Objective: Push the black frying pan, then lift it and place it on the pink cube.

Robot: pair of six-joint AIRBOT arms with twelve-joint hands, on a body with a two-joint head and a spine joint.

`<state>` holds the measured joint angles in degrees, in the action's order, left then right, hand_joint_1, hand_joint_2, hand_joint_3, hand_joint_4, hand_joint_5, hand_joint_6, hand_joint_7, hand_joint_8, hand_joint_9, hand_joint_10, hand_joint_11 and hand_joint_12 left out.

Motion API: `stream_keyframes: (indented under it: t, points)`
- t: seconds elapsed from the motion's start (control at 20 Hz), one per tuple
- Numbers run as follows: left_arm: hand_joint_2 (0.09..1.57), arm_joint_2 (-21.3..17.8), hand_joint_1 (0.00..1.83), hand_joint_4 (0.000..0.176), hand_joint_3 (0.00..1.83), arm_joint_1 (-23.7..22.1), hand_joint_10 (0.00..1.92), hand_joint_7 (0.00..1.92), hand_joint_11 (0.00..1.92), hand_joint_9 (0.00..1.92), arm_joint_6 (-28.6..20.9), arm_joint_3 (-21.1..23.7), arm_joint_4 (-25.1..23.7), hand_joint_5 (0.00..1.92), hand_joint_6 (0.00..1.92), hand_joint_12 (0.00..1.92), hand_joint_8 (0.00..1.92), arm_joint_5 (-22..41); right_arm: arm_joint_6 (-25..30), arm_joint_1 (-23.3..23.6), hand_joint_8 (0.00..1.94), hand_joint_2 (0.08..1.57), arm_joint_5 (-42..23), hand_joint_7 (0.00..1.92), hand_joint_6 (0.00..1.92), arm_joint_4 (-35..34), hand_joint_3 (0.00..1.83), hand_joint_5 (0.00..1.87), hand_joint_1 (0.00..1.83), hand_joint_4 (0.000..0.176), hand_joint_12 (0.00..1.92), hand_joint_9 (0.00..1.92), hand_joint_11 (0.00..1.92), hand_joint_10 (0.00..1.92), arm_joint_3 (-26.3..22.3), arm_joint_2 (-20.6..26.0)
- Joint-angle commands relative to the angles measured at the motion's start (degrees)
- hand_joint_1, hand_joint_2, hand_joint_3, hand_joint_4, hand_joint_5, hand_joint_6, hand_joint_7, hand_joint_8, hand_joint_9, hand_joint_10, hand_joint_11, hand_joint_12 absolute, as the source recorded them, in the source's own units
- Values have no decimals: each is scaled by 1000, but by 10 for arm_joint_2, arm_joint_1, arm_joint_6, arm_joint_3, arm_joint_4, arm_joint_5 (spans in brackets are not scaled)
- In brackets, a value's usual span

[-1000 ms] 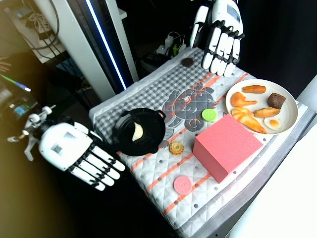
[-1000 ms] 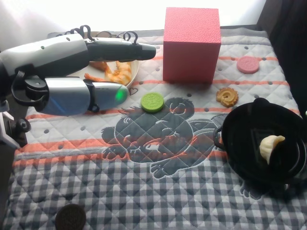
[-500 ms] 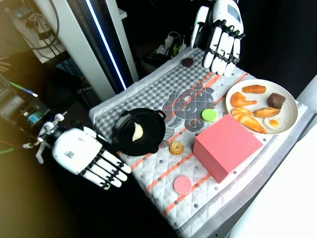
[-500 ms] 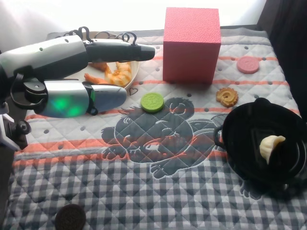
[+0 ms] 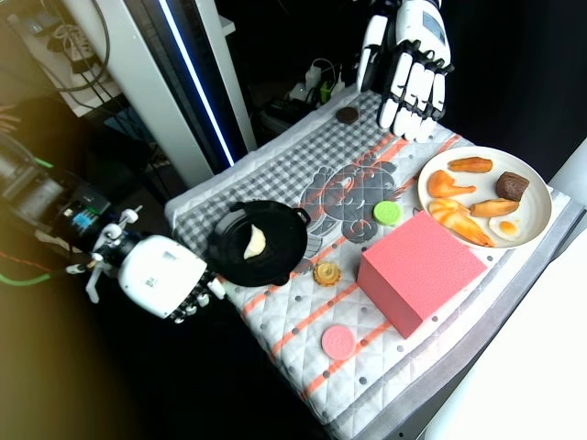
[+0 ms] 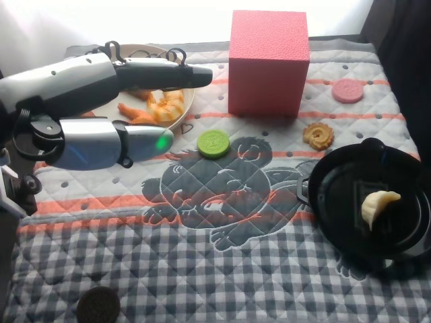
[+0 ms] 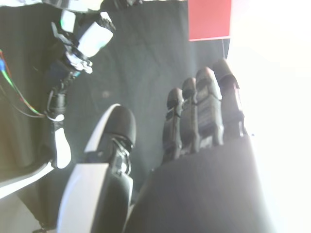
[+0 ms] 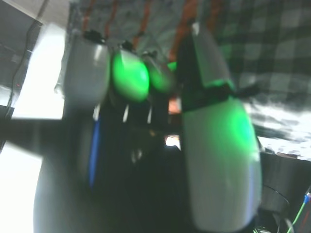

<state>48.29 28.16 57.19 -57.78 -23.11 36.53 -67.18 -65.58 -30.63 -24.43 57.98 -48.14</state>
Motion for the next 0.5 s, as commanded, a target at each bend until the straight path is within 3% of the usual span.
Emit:
stream_keyframes:
  t: [0.0,0.3,0.45]
  points:
    - [1363,-9,667,5,0,-2,0,268,0,242,0,1,22,289,1,566,0,68,-10,9,1941,1233,-50,1487,1921,1,104,1276,1428,0,1921,1576,1650,1921,3,2]
    - [1361,-14,672,0,0,18,2,246,0,214,6,2,46,287,1,551,1,83,-11,9,1941,1264,-84,1488,1921,-11,25,1301,1477,0,1921,1590,1647,1921,-4,5]
    - [1375,-14,645,0,2,19,9,257,0,245,6,2,48,294,2,648,2,85,-11,-4,1941,1266,-121,1515,1921,-36,20,1339,1491,0,1921,1603,1648,1921,-15,12]
